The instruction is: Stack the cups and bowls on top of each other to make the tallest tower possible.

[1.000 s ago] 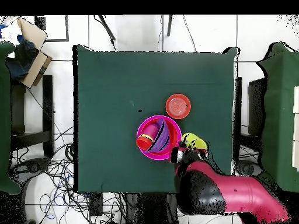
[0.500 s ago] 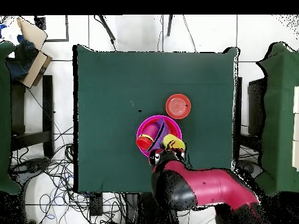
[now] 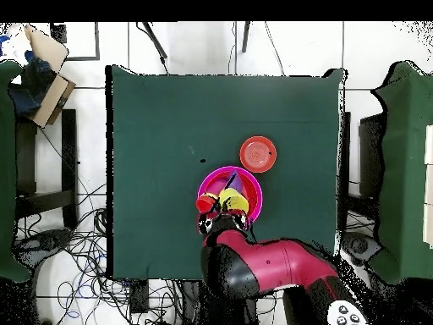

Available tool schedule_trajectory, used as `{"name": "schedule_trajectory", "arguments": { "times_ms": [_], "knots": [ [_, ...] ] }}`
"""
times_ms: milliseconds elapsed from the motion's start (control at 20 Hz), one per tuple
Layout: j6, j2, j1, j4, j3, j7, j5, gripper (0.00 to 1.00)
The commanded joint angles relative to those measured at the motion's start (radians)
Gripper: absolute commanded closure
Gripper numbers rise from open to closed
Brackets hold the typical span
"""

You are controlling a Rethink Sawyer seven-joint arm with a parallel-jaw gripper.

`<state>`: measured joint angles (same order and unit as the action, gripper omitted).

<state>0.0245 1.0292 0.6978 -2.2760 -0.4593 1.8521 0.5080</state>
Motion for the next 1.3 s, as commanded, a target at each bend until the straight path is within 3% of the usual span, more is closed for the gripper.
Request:
{"name": "schedule_trajectory", "arguments": {
  "times_ms": [50, 400, 550, 650, 800, 1300],
  "knots": [
    [-0.077, -0.211, -0.101, 0.087, 0.174, 0.135, 0.046, 1.0],
    [-0.118, -0.259, -0.118, 0.112, 0.212, 0.103, 0.033, 1.0],
    [-0.017, -0.137, -0.057, 0.046, 0.125, 0.081, 0.001, 1.0],
    [0.083, 0.011, 0.011, -0.039, 0.017, 0.057, -0.07, 1.0],
    [0.164, 0.146, 0.079, -0.12, -0.102, 0.027, -0.175, 1.0],
    [0.259, 0.279, 0.179, -0.179, -0.268, -0.045, -0.332, 1.0]
  ]
}}
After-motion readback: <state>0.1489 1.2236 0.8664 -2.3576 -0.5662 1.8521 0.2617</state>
